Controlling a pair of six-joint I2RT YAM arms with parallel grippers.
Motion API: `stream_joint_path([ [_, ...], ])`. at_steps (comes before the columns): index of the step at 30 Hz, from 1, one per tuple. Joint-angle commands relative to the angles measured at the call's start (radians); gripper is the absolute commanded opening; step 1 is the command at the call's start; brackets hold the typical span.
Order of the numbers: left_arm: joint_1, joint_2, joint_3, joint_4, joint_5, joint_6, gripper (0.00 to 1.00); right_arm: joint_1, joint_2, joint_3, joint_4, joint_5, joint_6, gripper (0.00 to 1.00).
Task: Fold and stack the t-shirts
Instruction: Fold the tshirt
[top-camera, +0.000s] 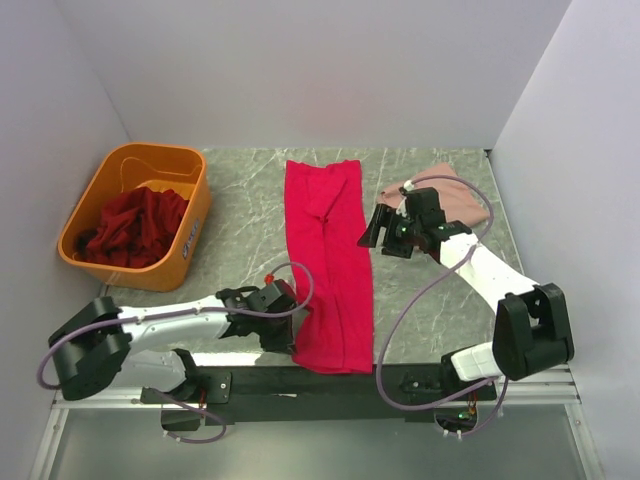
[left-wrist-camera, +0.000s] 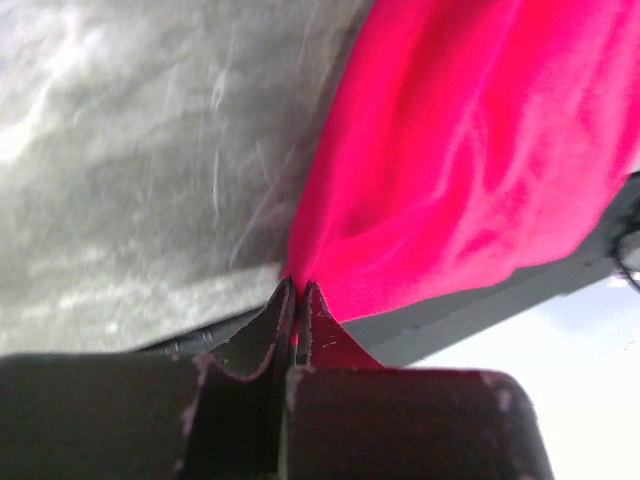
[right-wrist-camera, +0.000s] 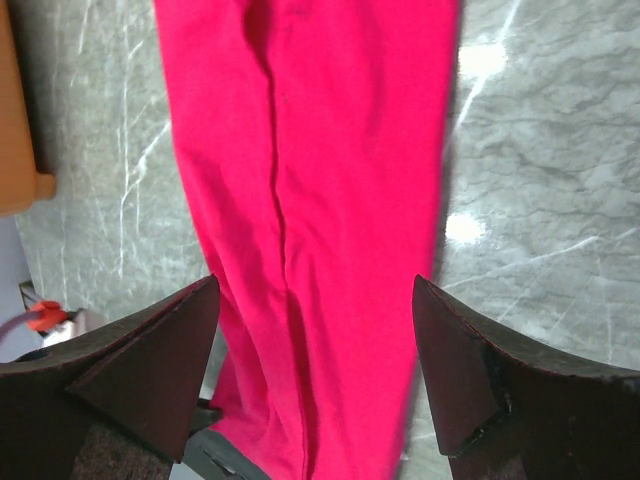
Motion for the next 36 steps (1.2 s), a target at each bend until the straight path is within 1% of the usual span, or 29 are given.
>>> stream_joint_path([
  [1, -0.008, -0.088, 0.004, -0.08, -0.033, -0.074, 0.01, 0.032, -0.065, -0.02, -0.007, 0.019, -0.022, 0.84],
  [5, -0.016, -0.183, -0.022, -0.169, -0.056, -0.172, 0.01, 0.074, -0.117, -0.064, -0.03, 0.038, -0.022, 0.83],
  [7, -0.021, -0.238, -0.036, -0.218, -0.067, -0.215, 0.01, 0.126, -0.146, -0.078, -0.059, 0.067, -0.022, 0.83],
  [9, -0.039, -0.293, -0.06, -0.229, -0.062, -0.266, 0.01, 0.172, -0.171, -0.095, -0.111, 0.129, -0.02, 0.83],
  [10, -0.047, -0.307, -0.07, -0.235, -0.059, -0.283, 0.01, 0.213, -0.178, -0.1, -0.133, 0.144, -0.018, 0.83],
  [12, -0.074, -0.336, -0.089, -0.239, -0.06, -0.338, 0.0, 0.244, -0.212, -0.126, -0.177, 0.162, -0.014, 0.83],
  [15, -0.128, -0.332, -0.114, -0.221, -0.059, -0.393, 0.01, 0.325, -0.264, -0.176, -0.231, 0.161, 0.0, 0.83],
  [17, -0.155, -0.304, -0.113, -0.241, -0.085, -0.415, 0.01, 0.405, -0.289, -0.221, -0.249, 0.133, 0.003, 0.83],
  [19, -0.16, -0.28, -0.099, -0.249, -0.097, -0.413, 0.01, 0.465, -0.315, -0.256, -0.286, 0.108, 0.012, 0.82],
  [20, -0.168, -0.266, -0.091, -0.247, -0.105, -0.404, 0.01, 0.538, -0.323, -0.265, -0.3, 0.11, 0.02, 0.82],
  [22, -0.174, -0.231, -0.064, -0.261, -0.12, -0.399, 0.01, 0.609, -0.339, -0.294, -0.323, 0.096, 0.049, 0.82],
  [23, -0.182, -0.22, -0.056, -0.268, -0.134, -0.398, 0.01, 0.67, -0.344, -0.304, -0.326, 0.089, 0.057, 0.82],
  [26, -0.186, -0.198, -0.04, -0.279, -0.137, -0.395, 0.01, 0.768, -0.336, -0.325, -0.341, 0.091, 0.092, 0.8],
  [27, -0.186, -0.198, -0.04, -0.275, -0.136, -0.395, 0.01, 0.834, -0.32, -0.327, -0.338, 0.087, 0.103, 0.8],
  [29, -0.188, -0.215, -0.045, -0.267, -0.136, -0.403, 0.01, 0.914, -0.285, -0.331, -0.305, 0.066, 0.133, 0.79],
  [32, -0.188, -0.244, -0.057, -0.249, -0.136, -0.413, 0.01, 0.962, -0.228, -0.322, -0.268, 0.068, 0.155, 0.76],
  [35, -0.189, -0.269, -0.071, -0.23, -0.136, -0.421, 0.01, 0.994, -0.177, -0.317, -0.259, 0.13, 0.182, 0.72],
  [36, -0.188, -0.27, -0.073, -0.233, -0.137, -0.422, 0.01, 0.999, -0.169, -0.322, -0.251, 0.147, 0.193, 0.69],
])
